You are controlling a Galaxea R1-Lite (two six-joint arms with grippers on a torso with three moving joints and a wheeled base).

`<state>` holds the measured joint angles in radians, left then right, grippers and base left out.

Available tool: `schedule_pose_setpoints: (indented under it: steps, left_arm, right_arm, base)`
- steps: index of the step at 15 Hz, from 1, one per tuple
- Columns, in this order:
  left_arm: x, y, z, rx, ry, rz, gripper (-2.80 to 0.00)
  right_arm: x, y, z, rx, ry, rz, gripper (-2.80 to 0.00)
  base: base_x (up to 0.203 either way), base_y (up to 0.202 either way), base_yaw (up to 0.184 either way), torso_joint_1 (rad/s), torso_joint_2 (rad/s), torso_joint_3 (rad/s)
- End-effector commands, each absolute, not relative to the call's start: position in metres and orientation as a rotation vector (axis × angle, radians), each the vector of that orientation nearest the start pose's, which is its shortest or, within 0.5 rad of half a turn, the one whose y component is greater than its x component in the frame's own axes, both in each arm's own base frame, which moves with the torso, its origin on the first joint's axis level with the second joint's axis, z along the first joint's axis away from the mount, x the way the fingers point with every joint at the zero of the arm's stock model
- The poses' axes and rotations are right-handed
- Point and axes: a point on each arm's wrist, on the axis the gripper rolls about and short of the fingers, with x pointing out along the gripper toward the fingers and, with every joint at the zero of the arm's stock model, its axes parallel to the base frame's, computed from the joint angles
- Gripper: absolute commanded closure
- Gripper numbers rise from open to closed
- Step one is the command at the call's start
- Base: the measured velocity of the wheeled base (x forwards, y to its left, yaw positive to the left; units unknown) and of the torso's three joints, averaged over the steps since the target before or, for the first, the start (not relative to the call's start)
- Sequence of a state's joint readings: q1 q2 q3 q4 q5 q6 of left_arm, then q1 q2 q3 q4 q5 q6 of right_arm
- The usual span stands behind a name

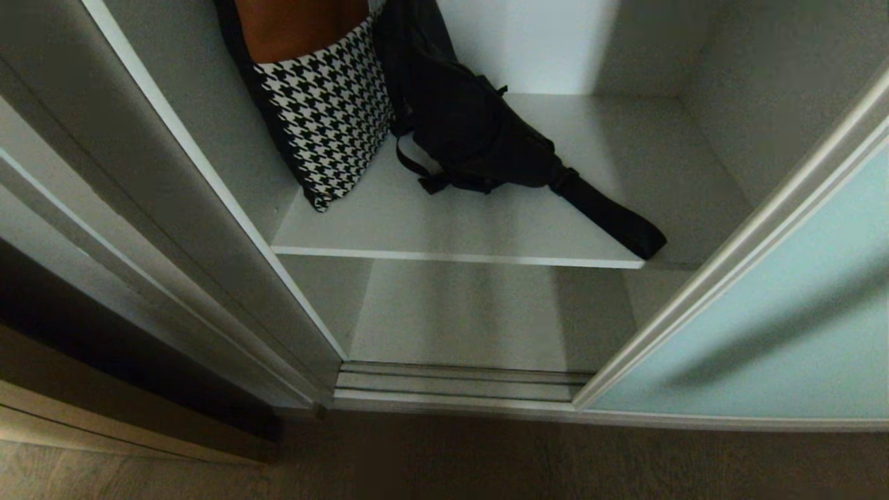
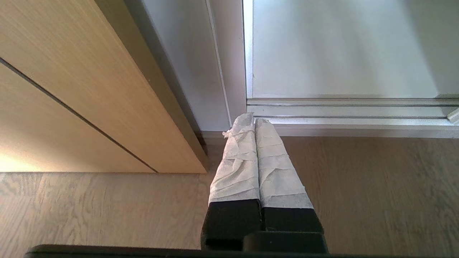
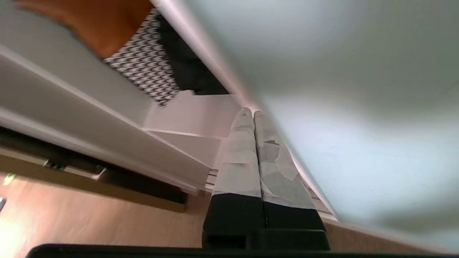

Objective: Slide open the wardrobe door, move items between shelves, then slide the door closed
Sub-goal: Close the door

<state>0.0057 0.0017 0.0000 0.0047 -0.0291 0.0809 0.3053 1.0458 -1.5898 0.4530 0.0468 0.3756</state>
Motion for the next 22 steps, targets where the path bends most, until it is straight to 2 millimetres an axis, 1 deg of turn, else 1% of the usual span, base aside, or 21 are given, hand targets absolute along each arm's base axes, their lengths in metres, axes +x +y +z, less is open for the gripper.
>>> schedule_pose_setpoints:
  steps: [1, 4, 10, 13, 16, 20, 22]
  left_arm:
    - [-0.023, -0.001, 0.075, 0.081, 0.007, -0.023, 0.0]
    - [-0.023, -0.001, 0.075, 0.081, 0.006, -0.023, 0.0]
    - [-0.023, -0.001, 0.075, 0.081, 0.007, -0.023, 0.0]
    - [-0.023, -0.001, 0.075, 0.081, 0.005, -0.023, 0.0]
    - [-0.023, -0.001, 0.075, 0.081, 0.005, -0.023, 0.0]
    - [-0.023, -0.001, 0.075, 0.081, 0.007, -0.023, 0.0]
    - [-0.023, -0.001, 0.075, 0.081, 0.007, -0.023, 0.0]
  right_arm:
    - [0.073, 0.024, 0.423, 0.389, 0.005, 0.353, 0.0]
    - [0.079, 0.024, 0.423, 0.39, -0.002, 0.288, 0.0]
    - [0.08, 0.025, 0.425, 0.384, -0.019, 0.296, 0.0]
    - [0.087, 0.029, 0.425, 0.379, -0.002, 0.32, 0.0]
    - [0.098, 0.04, 0.425, 0.38, 0.01, 0.383, 0.0]
    - [0.105, 0.061, 0.429, 0.385, 0.027, 0.51, 0.0]
    - [0.102, 0.072, 0.432, 0.37, 0.035, 0.6, 0.0]
  base:
    - [0.0, 0.0, 0.0, 0.0, 0.0, 0.0]
    - [0.0, 0.0, 0.0, 0.0, 0.0, 0.0]
    - [0.0, 0.0, 0.0, 0.0, 0.0, 0.0]
    - [0.0, 0.0, 0.0, 0.0, 0.0, 0.0]
    - [0.0, 0.0, 0.0, 0.0, 0.0, 0.0]
    - [0.0, 0.0, 0.0, 0.0, 0.0, 0.0]
    - [0.0, 0.0, 0.0, 0.0, 0.0, 0.0]
